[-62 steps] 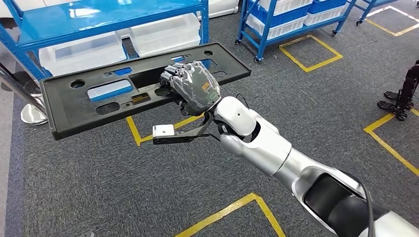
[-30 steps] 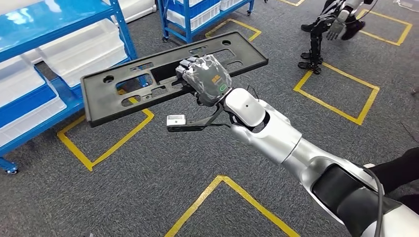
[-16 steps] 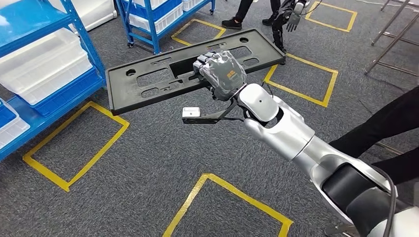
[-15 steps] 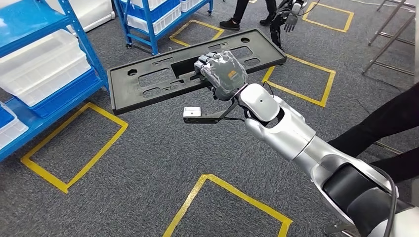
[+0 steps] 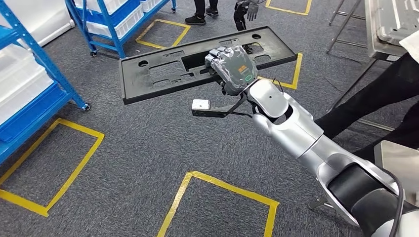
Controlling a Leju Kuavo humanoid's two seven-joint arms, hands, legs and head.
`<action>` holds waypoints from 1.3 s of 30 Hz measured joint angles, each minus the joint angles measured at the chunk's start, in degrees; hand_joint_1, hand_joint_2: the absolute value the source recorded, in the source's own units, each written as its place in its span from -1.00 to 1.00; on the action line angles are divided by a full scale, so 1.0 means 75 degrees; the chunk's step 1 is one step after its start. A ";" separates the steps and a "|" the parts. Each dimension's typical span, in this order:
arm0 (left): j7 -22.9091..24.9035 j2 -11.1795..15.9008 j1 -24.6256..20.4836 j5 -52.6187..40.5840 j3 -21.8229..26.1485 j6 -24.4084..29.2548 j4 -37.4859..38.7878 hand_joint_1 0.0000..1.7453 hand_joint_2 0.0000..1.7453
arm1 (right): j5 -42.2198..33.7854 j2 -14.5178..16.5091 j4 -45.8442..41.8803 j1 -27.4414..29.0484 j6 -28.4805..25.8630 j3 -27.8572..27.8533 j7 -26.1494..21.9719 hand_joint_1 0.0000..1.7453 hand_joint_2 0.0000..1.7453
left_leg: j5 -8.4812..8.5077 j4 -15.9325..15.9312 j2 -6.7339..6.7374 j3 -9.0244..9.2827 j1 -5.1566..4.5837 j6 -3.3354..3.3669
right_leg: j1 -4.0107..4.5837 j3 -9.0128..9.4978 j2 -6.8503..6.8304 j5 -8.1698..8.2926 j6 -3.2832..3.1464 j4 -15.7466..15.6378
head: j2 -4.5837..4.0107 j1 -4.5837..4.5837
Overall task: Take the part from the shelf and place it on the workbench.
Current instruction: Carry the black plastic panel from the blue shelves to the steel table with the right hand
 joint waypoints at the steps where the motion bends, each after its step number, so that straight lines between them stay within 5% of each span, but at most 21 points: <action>1: 0.0000 0.0000 0.0006 0.0002 -0.0001 -0.0001 -0.0017 -1.00 1.00 | 0.0000 0.0000 -0.0012 -0.0007 0.0000 -0.0017 0.0000 1.00 1.00 | -0.0202 0.0304 -0.0196 -0.0127 0.0019 -0.0030 | -0.0026 0.0013 0.0071 0.0015 -0.0042 -0.0021 | 0.0000 -0.0001; 3: 0.0007 -0.0001 0.0042 0.0007 -0.0001 -0.0001 -0.0032 -1.00 1.00 | 0.0000 0.0004 -0.0025 -0.0007 0.0005 -0.0033 0.0003 1.00 1.00 | -0.0685 0.1276 -0.0546 -0.0563 0.0044 -0.0062 | -0.0028 0.0004 0.0231 0.0027 -0.0090 -0.0023 | 0.0000 -0.0001; 5: 0.0028 -0.0002 0.0094 0.0012 -0.0001 0.0001 -0.0035 -1.00 1.00 | 0.0000 0.0007 -0.0025 0.0023 0.0018 -0.0033 0.0007 1.00 1.00 | -0.0833 0.1954 -0.0627 -0.0913 0.0047 -0.0071 | -0.0016 -0.0012 0.0449 0.0032 -0.0102 -0.0005 | 0.0000 -0.0001; 7: 0.0050 -0.0001 0.0121 0.0020 -0.0001 0.0004 -0.0045 -1.00 1.00 | -0.0001 0.0007 -0.0025 0.0043 0.0035 -0.0034 0.0010 1.00 1.00 | -0.0418 0.1550 -0.0675 -0.0770 0.0048 -0.0042 | -0.0013 -0.0018 0.0675 0.0030 -0.0098 0.0031 | 0.0000 -0.0001; 9: 0.0061 0.0002 0.0125 0.0041 -0.0001 0.0004 -0.0069 -1.00 1.00 | -0.0003 0.0007 -0.0024 0.0041 0.0042 -0.0040 0.0012 1.00 1.00 | 0.0085 0.0537 -0.0947 -0.0336 0.0062 0.0015 | -0.0015 -0.0034 0.0863 0.0026 -0.0073 0.0072 | 0.0000 0.0001; 11: 0.0063 0.0007 0.0136 0.0061 -0.0001 0.0004 -0.0093 -1.00 1.00 | 0.0004 0.0011 -0.0021 0.0039 0.0032 -0.0046 0.0012 1.00 1.00 | 0.0241 -0.0036 -0.1207 -0.0099 0.0074 0.0059 | -0.0041 -0.0094 0.1027 0.0054 0.0001 0.0099 | 0.0000 0.0002; 14: 0.0058 0.0004 0.0161 0.0071 0.0000 0.0000 -0.0117 -1.00 1.00 | 0.0045 0.0021 -0.0020 0.0110 -0.0007 -0.0048 0.0035 1.00 1.00 | 0.0299 -0.0188 -0.1066 -0.0035 0.0059 0.0154 | -0.0093 -0.0177 0.1207 0.0130 0.0158 0.0058 | 0.0000 0.0000; 16: 0.0050 -0.0004 0.0172 0.0073 0.0004 -0.0003 -0.0128 -1.00 1.00 | 0.0092 0.0039 -0.0020 0.0164 -0.0044 -0.0047 0.0090 1.00 1.00 | 0.0381 -0.0316 -0.0878 0.0007 0.0075 0.0254 | -0.0075 -0.0340 0.0873 -0.0094 0.0215 0.0368 | 0.0000 0.0007; 18: 0.0044 -0.0004 0.0194 0.0072 0.0012 -0.0002 -0.0138 -1.00 1.00 | 0.0146 0.0077 -0.0003 0.0205 -0.0113 -0.0044 0.0125 1.00 1.00 | 0.0411 -0.0366 -0.0696 0.0016 0.0064 0.0303 | -0.0082 -0.0740 0.0418 -0.0573 0.0257 0.1240 | 0.0000 0.0010; 20: 0.0043 -0.0001 0.0231 0.0068 0.0023 0.0004 -0.0140 -1.00 1.00 | 0.0171 0.0114 0.0050 0.0281 -0.0191 -0.0041 0.0119 1.00 1.00 | 0.0401 -0.0362 -0.0509 0.0010 0.0056 0.0302 | -0.0124 -0.1083 0.0275 -0.0832 0.0308 0.2000 | 0.0000 0.0007; 21: 0.0043 -0.0002 0.0248 0.0066 0.0026 0.0009 -0.0140 -1.00 1.00 | 0.0173 0.0128 0.0087 0.0320 -0.0217 -0.0039 0.0113 1.00 1.00 | 0.0391 -0.0357 -0.0413 0.0011 0.0055 0.0294 | -0.0146 -0.1082 0.0239 -0.0771 0.0329 0.2031 | 0.0000 0.0007; 24: 0.0055 -0.0009 0.0257 0.0047 0.0028 0.0031 -0.0146 -1.00 1.00 | 0.0173 0.0166 0.0159 0.0352 -0.0234 -0.0043 0.0098 1.00 1.00 | 0.0322 -0.0300 -0.0164 0.0020 0.0042 0.0219 | -0.0139 -0.0366 -0.0090 -0.0186 0.0339 0.0766 | 0.0000 0.0007; 26: 0.0079 -0.0011 0.0254 0.0020 0.0029 0.0059 -0.0156 -1.00 1.00 | 0.0175 0.0220 0.0176 0.0348 -0.0248 -0.0048 0.0087 1.00 1.00 | 0.0253 -0.0247 -0.0027 0.0035 0.0005 0.0133 | -0.0075 -0.0025 -0.0291 -0.0039 0.0267 0.0128 | 0.0000 0.0004; 29: 0.0103 -0.0010 0.0248 -0.0001 0.0031 0.0079 -0.0162 -1.00 1.00 | 0.0174 0.0267 0.0251 0.0354 -0.0270 -0.0055 0.0042 1.00 1.00 | 0.0163 -0.0223 0.0165 0.0086 0.0017 0.0006 | -0.0028 -0.0009 -0.0088 -0.0050 0.0116 0.0043 | 0.0000 0.0003; 31: 0.0109 0.0001 0.0238 -0.0004 0.0032 0.0080 -0.0163 -1.00 1.00 | 0.0173 0.0291 0.0300 0.0346 -0.0307 -0.0060 -0.0004 1.00 1.00 | -0.0082 0.0082 -0.0074 -0.0012 0.0059 -0.0065 | -0.0051 0.0017 0.0070 -0.0027 0.0016 0.0009 | 0.0000 0.0003; 33: 0.0114 0.0012 0.0249 0.0004 0.0036 0.0079 -0.0162 -1.00 1.00 | 0.0172 0.0323 0.0353 0.0343 -0.0340 -0.0061 -0.0015 1.00 1.00 | -0.0565 0.0975 -0.0472 -0.0416 0.0076 -0.0091 | -0.0057 0.0028 0.0224 -0.0020 -0.0051 -0.0001 | 0.0000 0.0002; 35: 0.0122 0.0023 0.0276 0.0015 0.0047 0.0081 -0.0161 -1.00 1.00 | 0.0172 0.0338 0.0422 0.0355 -0.0344 -0.0060 -0.0015 1.00 1.00 | -0.0863 0.1880 -0.0618 -0.0887 0.0075 -0.0086 | -0.0035 0.0026 0.0425 -0.0020 -0.0075 0.0007 | 0.0000 0.0002; 37: 0.0127 0.0049 0.0287 0.0020 0.0057 0.0085 -0.0160 -1.00 1.00 | 0.0172 0.0340 0.0482 0.0363 -0.0344 -0.0061 -0.0015 1.00 1.00 | -0.0573 0.1803 -0.0668 -0.0934 0.0075 -0.0048 | -0.0020 0.0033 0.0651 -0.0022 -0.0076 0.0024 | 0.0000 0.0002; 39: 0.0127 0.0081 0.0284 0.0020 0.0065 0.0086 -0.0160 -1.00 1.00 | 0.0173 0.0340 0.0518 0.0360 -0.0346 -0.0064 -0.0013 1.00 1.00 | 0.0026 0.0840 -0.0937 -0.0564 0.0084 0.0013 | -0.0033 0.0037 0.0857 -0.0033 -0.0059 0.0051 | 0.0000 0.0003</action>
